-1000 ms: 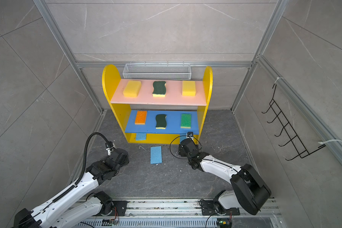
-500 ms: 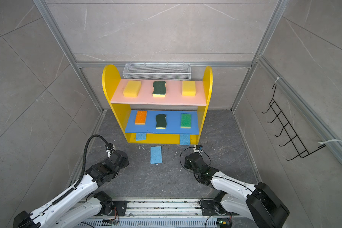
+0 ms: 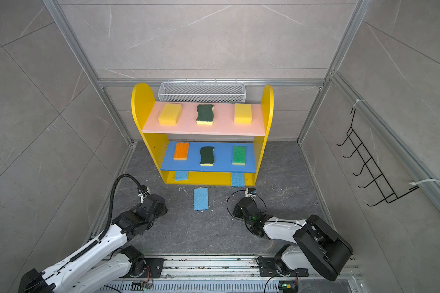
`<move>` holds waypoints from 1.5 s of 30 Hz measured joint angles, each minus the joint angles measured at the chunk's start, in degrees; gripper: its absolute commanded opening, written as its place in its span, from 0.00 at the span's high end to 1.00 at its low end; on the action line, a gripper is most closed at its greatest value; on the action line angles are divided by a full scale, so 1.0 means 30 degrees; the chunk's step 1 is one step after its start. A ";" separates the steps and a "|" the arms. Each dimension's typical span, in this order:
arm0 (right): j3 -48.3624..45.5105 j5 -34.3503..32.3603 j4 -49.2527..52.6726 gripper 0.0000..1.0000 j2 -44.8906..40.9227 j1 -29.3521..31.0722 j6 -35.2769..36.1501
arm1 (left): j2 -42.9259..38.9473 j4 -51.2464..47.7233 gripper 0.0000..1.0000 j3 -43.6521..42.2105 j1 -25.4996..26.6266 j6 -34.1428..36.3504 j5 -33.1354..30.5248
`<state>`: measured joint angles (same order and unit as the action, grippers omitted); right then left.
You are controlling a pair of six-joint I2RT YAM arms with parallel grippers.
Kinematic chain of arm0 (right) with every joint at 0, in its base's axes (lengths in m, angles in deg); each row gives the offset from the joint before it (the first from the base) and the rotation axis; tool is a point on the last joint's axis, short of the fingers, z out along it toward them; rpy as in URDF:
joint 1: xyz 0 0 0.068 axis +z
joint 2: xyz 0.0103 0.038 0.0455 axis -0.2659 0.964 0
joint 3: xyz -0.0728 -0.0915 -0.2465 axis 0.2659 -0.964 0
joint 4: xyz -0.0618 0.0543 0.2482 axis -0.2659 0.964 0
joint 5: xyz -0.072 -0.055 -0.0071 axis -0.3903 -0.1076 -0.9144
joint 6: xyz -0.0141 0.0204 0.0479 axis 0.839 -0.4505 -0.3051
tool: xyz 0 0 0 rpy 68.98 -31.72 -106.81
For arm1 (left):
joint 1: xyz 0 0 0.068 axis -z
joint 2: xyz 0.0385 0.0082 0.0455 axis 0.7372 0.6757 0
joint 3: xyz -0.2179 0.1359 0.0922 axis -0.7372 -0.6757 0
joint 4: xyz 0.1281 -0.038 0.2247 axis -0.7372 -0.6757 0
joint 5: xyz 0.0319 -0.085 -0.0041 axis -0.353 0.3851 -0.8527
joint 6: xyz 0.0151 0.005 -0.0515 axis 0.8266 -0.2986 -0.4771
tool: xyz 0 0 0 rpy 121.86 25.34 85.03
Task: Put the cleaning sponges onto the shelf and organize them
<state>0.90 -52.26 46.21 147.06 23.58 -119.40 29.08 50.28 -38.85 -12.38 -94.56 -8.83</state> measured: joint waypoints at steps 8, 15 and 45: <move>-0.0605 0.0131 -0.3483 1.00 0.2178 -0.0175 -0.0393 | 0.1472 0.0758 0.31 -0.0189 0.0000 0.0015 0.0015; -0.1537 0.0838 -0.8145 1.00 0.4350 -0.0787 -0.1756 | 0.2135 0.1231 0.31 -0.0189 0.0000 0.0131 0.0015; -0.2783 0.4452 -2.2097 1.00 1.1431 -0.3548 -0.7300 | 0.3060 0.1727 0.31 0.0233 0.0000 0.0211 0.0153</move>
<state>-7.45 -38.90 -20.09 181.36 12.94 -141.30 38.26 55.46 -38.15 -12.38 -93.93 -8.37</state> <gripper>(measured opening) 0.047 0.691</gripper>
